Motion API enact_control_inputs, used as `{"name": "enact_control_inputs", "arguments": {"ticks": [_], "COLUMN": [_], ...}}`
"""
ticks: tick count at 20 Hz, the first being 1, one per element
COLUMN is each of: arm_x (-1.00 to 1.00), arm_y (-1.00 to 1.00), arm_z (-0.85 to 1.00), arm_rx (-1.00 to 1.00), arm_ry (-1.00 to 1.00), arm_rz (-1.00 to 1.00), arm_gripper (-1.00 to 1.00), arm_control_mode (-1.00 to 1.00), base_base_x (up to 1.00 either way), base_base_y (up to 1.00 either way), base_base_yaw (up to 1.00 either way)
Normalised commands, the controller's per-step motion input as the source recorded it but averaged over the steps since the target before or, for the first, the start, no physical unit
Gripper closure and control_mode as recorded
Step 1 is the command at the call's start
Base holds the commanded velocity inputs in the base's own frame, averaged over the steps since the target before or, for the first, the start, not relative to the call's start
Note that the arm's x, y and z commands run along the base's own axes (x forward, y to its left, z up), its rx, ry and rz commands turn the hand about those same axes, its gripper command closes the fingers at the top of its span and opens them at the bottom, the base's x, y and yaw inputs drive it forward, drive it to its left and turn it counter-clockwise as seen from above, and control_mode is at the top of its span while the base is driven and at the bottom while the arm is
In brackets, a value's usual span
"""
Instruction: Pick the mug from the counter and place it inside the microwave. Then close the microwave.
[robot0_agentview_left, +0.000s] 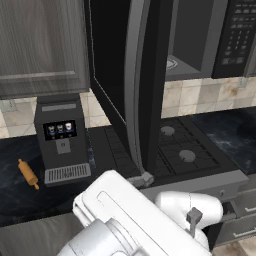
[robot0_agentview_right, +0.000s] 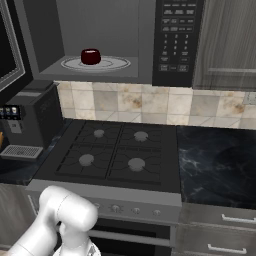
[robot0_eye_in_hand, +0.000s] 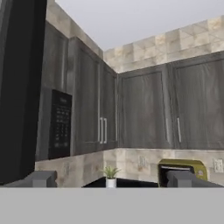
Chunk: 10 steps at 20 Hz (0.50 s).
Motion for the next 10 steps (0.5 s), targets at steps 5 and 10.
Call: {"name": "enact_control_inputs", "arguments": {"ticks": [5, 10], "arm_x": [0.03, 0.07], "arm_y": [0.68, 0.33], "arm_z": [-0.09, -0.09], "arm_rx": [-0.04, -0.01], "arm_ry": [0.0, 0.0], "arm_rz": [-0.03, 0.0], "arm_gripper": [-1.0, -1.0], "arm_control_mode": [-1.0, -1.0], "base_base_x": [0.0, 0.0], "base_base_y": [0.0, 0.0], "base_base_yaw": [0.0, 0.0]}}
